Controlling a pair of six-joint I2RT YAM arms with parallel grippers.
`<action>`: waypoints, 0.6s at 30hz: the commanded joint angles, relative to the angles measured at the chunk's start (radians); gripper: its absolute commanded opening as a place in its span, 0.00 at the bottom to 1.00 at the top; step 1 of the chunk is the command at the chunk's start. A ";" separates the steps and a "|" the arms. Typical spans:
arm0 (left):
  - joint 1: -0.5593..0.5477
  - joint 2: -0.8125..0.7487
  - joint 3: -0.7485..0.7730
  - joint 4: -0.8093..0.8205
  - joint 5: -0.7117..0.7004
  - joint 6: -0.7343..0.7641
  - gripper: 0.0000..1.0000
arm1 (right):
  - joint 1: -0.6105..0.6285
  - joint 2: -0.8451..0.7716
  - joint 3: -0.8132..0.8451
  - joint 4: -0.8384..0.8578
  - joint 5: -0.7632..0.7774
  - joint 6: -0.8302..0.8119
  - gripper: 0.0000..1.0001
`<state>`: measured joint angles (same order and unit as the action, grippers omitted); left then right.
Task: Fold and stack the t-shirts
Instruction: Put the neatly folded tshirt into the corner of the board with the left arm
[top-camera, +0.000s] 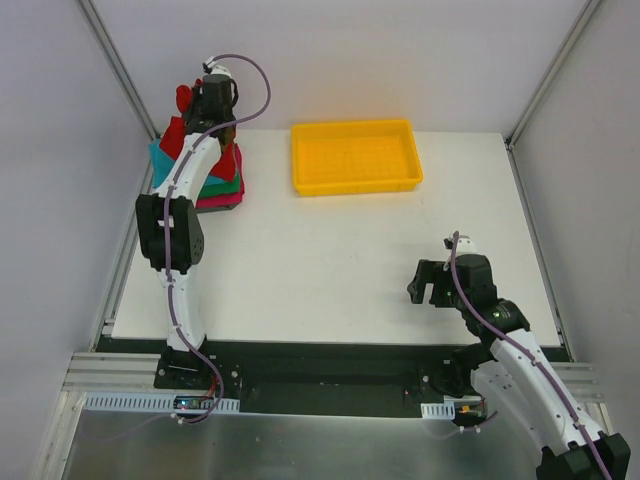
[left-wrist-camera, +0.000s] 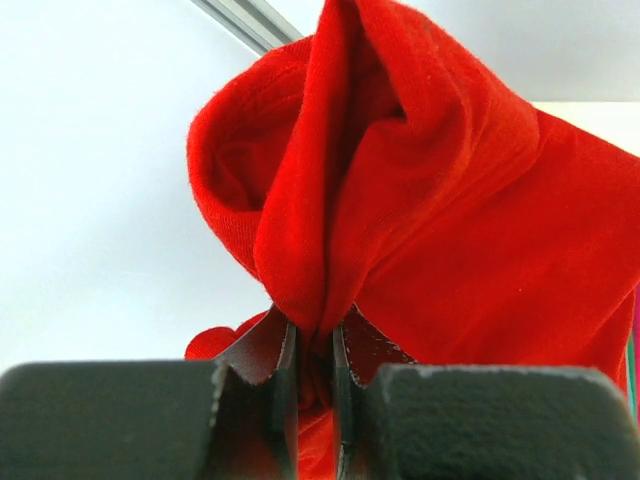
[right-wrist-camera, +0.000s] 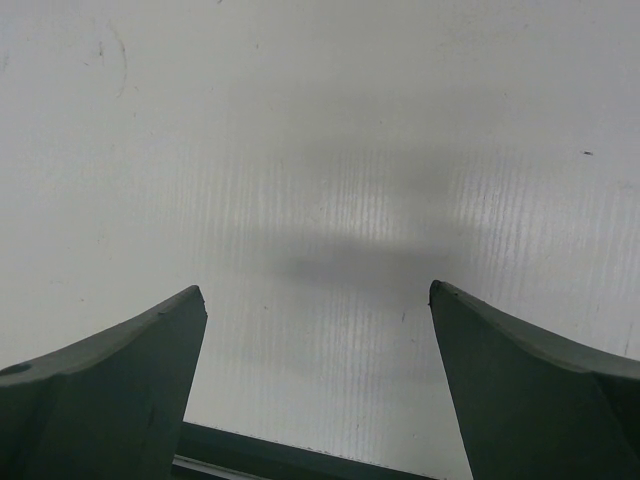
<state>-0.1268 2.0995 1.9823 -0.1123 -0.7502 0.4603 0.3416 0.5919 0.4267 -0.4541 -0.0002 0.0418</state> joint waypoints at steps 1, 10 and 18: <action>0.036 0.030 0.064 -0.033 0.032 -0.077 0.00 | -0.004 0.009 0.014 0.003 0.031 0.007 0.96; 0.085 0.062 0.040 -0.058 0.046 -0.089 0.00 | -0.004 0.031 0.020 0.003 0.037 0.010 0.96; 0.105 0.042 -0.022 -0.092 0.065 -0.121 0.07 | -0.006 0.060 0.026 -0.003 0.020 0.004 0.96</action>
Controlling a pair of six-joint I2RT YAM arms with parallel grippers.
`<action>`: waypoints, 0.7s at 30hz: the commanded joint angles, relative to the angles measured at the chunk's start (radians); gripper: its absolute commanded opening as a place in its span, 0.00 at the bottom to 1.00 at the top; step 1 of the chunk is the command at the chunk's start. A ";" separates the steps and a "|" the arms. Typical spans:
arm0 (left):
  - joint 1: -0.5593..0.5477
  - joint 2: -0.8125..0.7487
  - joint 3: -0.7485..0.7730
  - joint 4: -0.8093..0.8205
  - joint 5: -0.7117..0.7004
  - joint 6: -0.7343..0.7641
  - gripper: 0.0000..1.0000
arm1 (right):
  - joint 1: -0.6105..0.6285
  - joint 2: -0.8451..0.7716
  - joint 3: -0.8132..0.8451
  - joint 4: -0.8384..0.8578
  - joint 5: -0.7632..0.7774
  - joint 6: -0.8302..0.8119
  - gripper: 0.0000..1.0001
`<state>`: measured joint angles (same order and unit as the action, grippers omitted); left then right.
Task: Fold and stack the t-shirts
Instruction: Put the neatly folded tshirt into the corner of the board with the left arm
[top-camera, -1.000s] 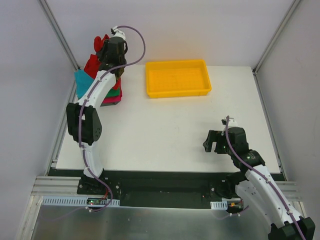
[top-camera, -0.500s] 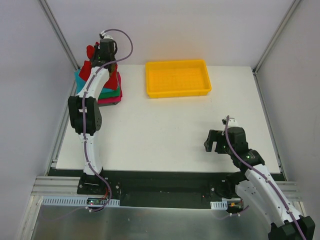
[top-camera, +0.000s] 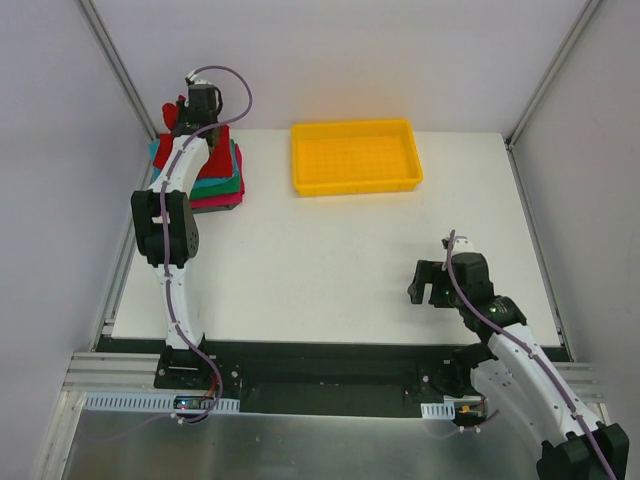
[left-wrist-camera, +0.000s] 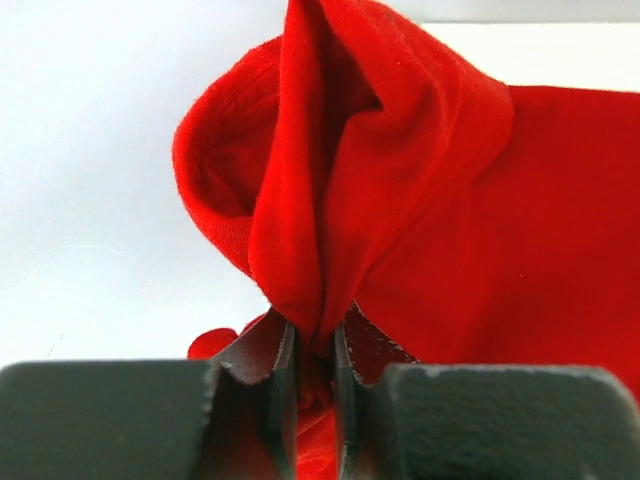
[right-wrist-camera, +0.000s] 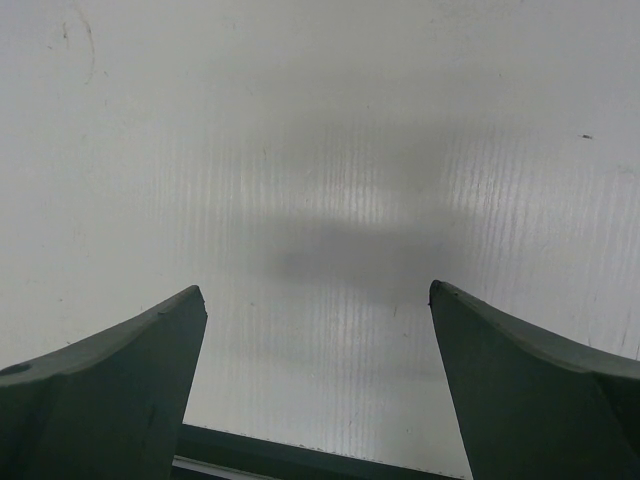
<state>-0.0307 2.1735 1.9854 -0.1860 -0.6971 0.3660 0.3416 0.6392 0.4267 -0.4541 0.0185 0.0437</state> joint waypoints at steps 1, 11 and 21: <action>0.014 -0.032 -0.025 -0.021 0.005 -0.025 0.12 | -0.004 0.014 0.027 -0.003 0.000 0.004 0.96; 0.023 -0.090 -0.030 -0.026 -0.027 -0.035 0.99 | -0.006 0.010 0.024 -0.005 0.000 0.002 0.96; 0.023 -0.173 -0.020 -0.104 0.048 -0.214 0.99 | -0.006 0.001 0.023 -0.008 0.005 0.007 0.96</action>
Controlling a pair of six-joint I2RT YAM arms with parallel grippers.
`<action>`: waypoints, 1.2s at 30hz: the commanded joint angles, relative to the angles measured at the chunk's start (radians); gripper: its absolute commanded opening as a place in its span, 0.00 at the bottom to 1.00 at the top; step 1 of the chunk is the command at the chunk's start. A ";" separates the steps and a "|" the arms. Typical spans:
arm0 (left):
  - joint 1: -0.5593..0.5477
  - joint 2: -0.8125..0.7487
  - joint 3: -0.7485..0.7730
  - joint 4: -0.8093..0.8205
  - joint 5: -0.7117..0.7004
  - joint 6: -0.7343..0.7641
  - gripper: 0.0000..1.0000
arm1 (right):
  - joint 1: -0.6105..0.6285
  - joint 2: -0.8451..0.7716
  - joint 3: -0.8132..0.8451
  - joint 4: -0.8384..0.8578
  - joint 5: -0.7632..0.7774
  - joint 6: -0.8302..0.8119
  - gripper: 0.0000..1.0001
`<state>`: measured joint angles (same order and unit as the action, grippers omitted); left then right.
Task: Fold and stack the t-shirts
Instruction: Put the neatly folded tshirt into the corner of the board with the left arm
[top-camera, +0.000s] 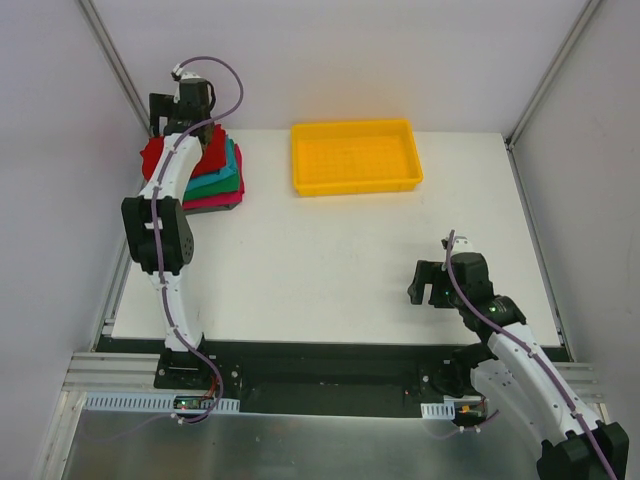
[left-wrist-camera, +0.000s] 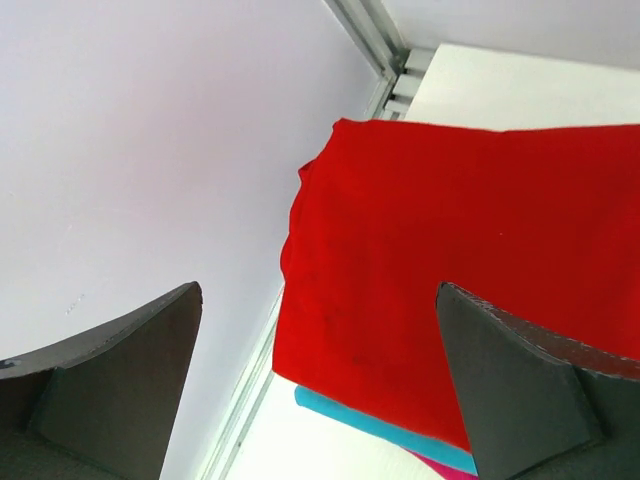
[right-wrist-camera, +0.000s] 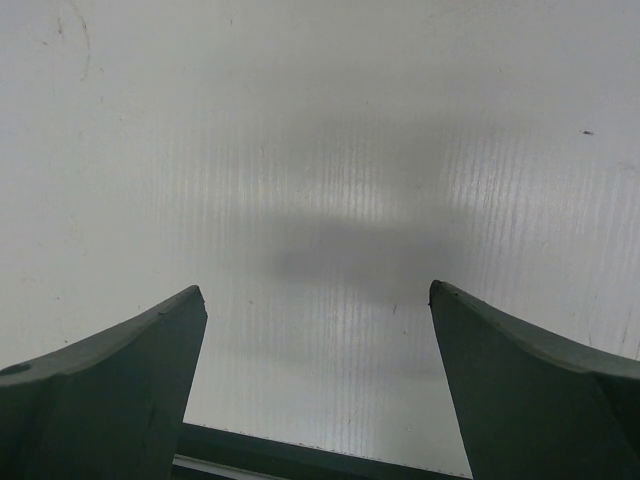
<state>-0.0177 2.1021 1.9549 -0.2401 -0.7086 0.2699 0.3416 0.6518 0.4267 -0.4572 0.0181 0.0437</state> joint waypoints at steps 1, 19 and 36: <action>0.010 -0.096 0.016 -0.076 0.089 -0.147 0.99 | -0.004 -0.012 0.023 -0.005 0.003 0.005 0.96; -0.025 0.006 -0.163 -0.160 0.735 -0.362 0.99 | -0.006 -0.017 0.020 -0.006 -0.007 0.002 0.96; -0.073 -0.431 -0.302 -0.160 0.433 -0.492 0.99 | -0.004 -0.043 0.012 -0.005 -0.007 0.005 0.96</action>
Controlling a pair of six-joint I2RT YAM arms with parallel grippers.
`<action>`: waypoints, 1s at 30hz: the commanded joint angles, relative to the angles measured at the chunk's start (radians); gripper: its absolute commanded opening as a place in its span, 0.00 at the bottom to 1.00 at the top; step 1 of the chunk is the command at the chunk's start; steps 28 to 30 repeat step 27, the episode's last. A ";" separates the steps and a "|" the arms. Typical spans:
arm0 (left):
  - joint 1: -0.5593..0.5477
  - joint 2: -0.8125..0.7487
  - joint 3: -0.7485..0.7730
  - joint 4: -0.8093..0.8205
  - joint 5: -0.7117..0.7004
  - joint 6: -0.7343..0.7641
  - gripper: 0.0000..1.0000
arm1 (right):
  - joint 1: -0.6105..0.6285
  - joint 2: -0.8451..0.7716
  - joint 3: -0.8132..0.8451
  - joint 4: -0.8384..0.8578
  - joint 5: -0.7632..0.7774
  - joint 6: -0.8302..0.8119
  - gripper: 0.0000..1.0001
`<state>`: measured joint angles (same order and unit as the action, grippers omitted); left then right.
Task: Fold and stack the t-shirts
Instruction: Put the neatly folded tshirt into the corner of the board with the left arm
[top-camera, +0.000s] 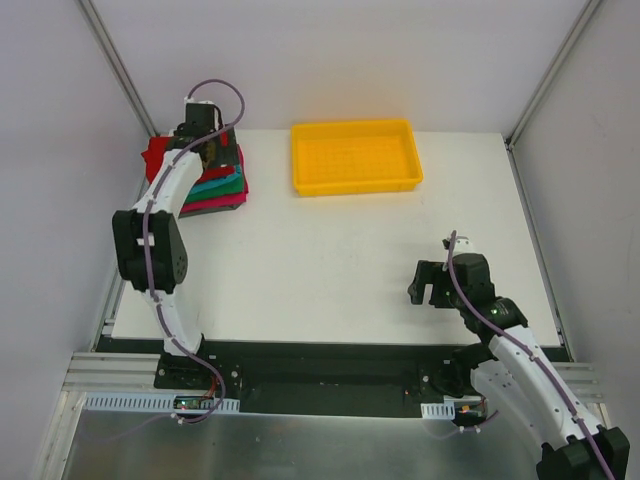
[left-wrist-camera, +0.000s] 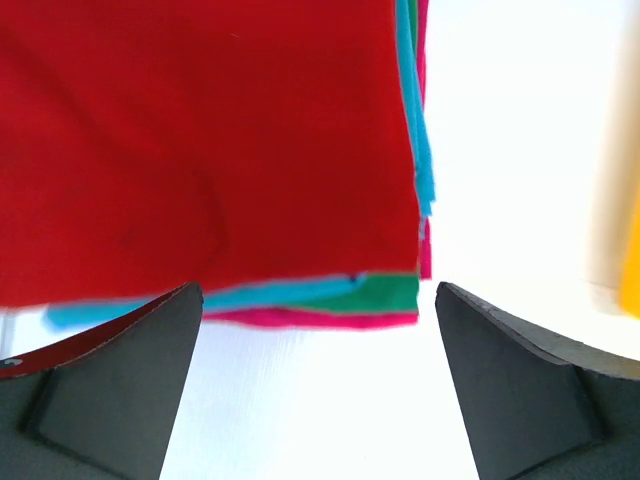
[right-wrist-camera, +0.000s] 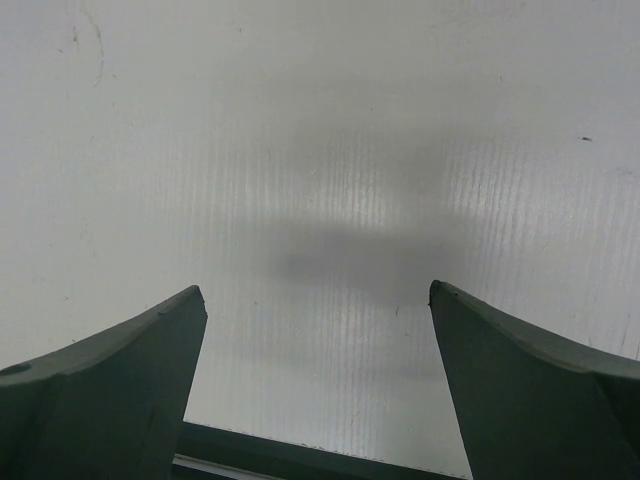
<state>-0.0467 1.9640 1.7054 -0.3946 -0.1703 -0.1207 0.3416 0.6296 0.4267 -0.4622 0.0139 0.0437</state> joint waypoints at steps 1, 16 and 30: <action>-0.067 -0.356 -0.094 -0.006 -0.121 -0.123 0.99 | -0.006 -0.024 0.011 0.002 -0.003 0.007 0.96; -0.321 -1.270 -1.084 -0.041 -0.018 -0.582 0.99 | -0.004 -0.217 -0.020 0.014 0.035 0.058 0.96; -0.321 -1.341 -1.089 -0.112 -0.078 -0.579 0.99 | -0.004 -0.363 -0.063 0.045 0.067 0.084 0.96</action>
